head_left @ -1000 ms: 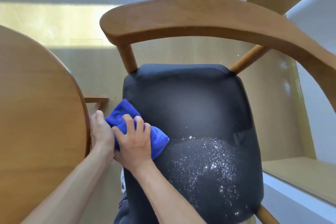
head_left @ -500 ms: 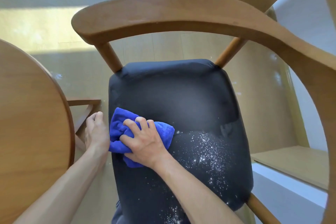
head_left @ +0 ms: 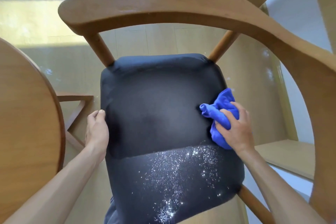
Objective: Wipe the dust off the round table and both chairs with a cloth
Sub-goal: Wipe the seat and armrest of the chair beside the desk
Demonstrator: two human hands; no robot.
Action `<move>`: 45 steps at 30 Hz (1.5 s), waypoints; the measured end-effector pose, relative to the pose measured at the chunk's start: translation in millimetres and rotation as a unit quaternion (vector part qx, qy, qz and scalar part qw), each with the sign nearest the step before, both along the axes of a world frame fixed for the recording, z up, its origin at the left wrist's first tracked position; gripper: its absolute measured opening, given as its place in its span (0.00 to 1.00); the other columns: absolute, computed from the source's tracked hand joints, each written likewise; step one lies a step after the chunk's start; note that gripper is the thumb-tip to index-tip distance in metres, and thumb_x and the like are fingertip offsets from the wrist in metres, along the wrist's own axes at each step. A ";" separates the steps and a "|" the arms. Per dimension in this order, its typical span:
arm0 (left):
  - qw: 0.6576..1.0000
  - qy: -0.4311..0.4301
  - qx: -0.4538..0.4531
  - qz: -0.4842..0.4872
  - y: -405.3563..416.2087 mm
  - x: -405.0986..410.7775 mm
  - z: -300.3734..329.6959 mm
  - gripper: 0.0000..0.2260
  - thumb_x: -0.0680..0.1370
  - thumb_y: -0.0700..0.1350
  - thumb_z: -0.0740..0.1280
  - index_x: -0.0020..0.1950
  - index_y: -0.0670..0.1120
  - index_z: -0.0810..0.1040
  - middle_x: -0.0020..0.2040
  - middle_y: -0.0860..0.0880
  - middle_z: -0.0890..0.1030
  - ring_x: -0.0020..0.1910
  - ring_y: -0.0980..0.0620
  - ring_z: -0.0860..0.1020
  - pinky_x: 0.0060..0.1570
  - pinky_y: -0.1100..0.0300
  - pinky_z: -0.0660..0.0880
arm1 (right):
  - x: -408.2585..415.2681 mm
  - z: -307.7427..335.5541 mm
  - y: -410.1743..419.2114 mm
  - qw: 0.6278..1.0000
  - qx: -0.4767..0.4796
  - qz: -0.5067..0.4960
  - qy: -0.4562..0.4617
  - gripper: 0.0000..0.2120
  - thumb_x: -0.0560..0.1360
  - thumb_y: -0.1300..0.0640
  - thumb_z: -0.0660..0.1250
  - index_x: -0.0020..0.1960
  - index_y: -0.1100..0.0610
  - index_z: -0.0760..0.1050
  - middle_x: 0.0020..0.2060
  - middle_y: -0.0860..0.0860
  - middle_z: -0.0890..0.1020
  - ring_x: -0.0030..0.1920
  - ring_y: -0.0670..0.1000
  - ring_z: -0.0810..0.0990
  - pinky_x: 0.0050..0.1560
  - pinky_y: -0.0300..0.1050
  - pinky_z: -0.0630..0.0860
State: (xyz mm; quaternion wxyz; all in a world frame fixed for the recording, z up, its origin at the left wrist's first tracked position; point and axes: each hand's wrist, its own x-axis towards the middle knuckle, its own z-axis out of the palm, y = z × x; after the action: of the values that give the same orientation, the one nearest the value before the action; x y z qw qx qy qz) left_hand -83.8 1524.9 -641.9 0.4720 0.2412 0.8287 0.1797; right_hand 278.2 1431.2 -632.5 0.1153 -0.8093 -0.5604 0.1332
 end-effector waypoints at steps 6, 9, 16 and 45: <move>0.998 -0.063 -0.017 0.002 -1.4 -8.8 -0.2 0.24 0.75 0.61 0.51 0.67 0.53 0.68 0.64 0.46 0.75 0.63 0.41 0.72 0.65 0.38 0.68 | -11.3 -9.1 -5.0 0.986 0.008 -0.166 -0.005 0.16 0.72 0.51 0.72 0.59 0.51 0.77 0.69 0.52 0.66 0.67 0.57 0.68 0.66 0.55 0.68; 0.995 -0.088 -0.029 0.020 -2.0 -14.7 0.2 0.22 0.79 0.61 0.51 0.70 0.56 0.65 0.68 0.50 0.72 0.65 0.46 0.71 0.67 0.40 0.66 | -27.4 -9.5 -2.4 0.971 0.006 -0.237 -0.024 0.14 0.72 0.49 0.70 0.56 0.51 0.78 0.66 0.54 0.69 0.65 0.59 0.69 0.65 0.57 0.67; 0.989 -0.138 -0.038 0.028 -2.4 -14.5 6.1 0.20 0.80 0.60 0.51 0.69 0.55 0.67 0.65 0.53 0.73 0.63 0.49 0.71 0.66 0.46 0.66 | -117.5 -12.4 -9.6 0.954 0.035 -0.297 -0.034 0.13 0.69 0.51 0.72 0.50 0.58 0.81 0.57 0.61 0.74 0.52 0.65 0.72 0.53 0.57 0.70; 0.997 0.047 -0.015 0.059 -93.5 14.4 31.3 0.19 0.80 0.57 0.54 0.65 0.51 0.71 0.67 0.44 0.72 0.66 0.42 0.68 0.64 0.49 0.64 | -153.0 -0.2 -70.0 0.793 -0.062 0.605 0.036 0.12 0.61 0.48 0.73 0.40 0.50 0.76 0.58 0.54 0.77 0.51 0.60 0.75 0.44 0.51 0.70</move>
State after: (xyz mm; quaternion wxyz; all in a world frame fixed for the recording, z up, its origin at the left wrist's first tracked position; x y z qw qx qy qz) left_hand -69.3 1431.4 -610.6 0.4245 0.1926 0.8656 0.1829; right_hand 125.2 1361.2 -632.7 -0.0196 -0.3053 -0.9215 0.2392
